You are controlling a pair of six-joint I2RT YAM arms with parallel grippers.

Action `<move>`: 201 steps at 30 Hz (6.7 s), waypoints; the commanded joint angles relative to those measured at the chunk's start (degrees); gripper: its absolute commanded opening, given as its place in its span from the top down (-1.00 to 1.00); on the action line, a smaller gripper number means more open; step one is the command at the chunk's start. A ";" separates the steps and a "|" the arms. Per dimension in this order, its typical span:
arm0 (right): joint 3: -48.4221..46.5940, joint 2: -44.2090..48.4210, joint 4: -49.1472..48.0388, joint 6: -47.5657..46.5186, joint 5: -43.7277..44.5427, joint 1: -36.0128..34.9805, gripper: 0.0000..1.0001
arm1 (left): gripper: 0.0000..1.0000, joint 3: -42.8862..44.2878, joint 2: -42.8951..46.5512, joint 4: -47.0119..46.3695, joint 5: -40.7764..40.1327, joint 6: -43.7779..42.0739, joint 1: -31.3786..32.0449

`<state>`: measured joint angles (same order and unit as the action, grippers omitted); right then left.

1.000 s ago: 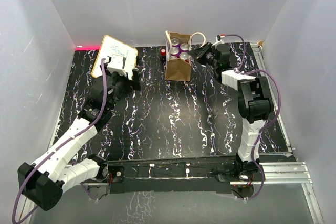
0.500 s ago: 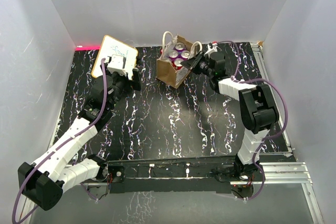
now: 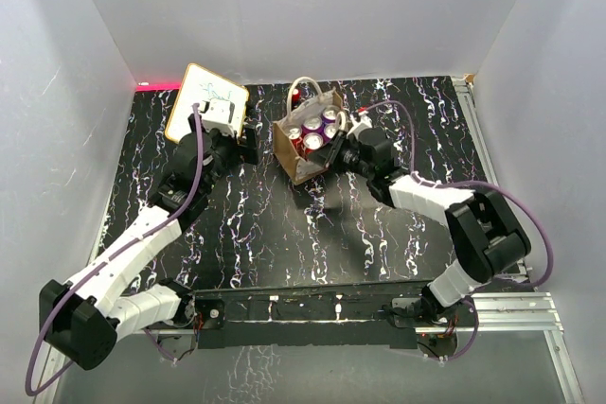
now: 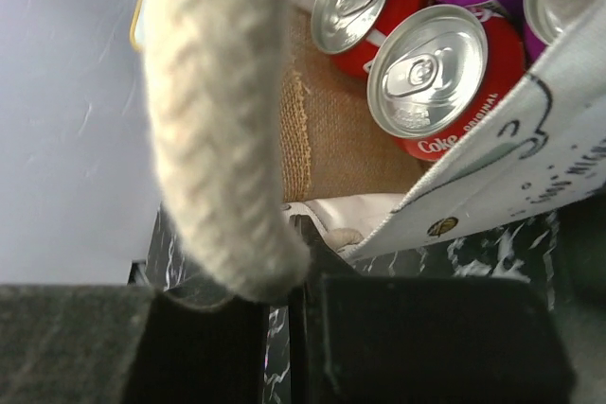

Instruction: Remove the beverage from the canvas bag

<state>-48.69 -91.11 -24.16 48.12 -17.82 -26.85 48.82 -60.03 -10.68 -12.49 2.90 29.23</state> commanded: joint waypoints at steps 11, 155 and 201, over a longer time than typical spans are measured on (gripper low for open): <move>15.29 18.72 7.82 0.72 3.90 -17.21 0.85 | -0.94 4.20 -4.69 1.53 10.95 5.16 0.20; -31.90 -3.10 62.64 -8.69 41.86 -28.48 0.46 | -0.05 12.53 -14.24 13.58 9.35 1.68 0.91; -18.02 35.16 57.29 -20.88 76.96 -28.36 0.72 | -0.06 13.13 -16.07 14.08 10.85 2.64 0.96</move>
<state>-66.76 -56.62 36.62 31.03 44.47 -55.13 59.51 -75.72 3.31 -2.46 5.13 30.13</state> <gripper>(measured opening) 0.687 0.531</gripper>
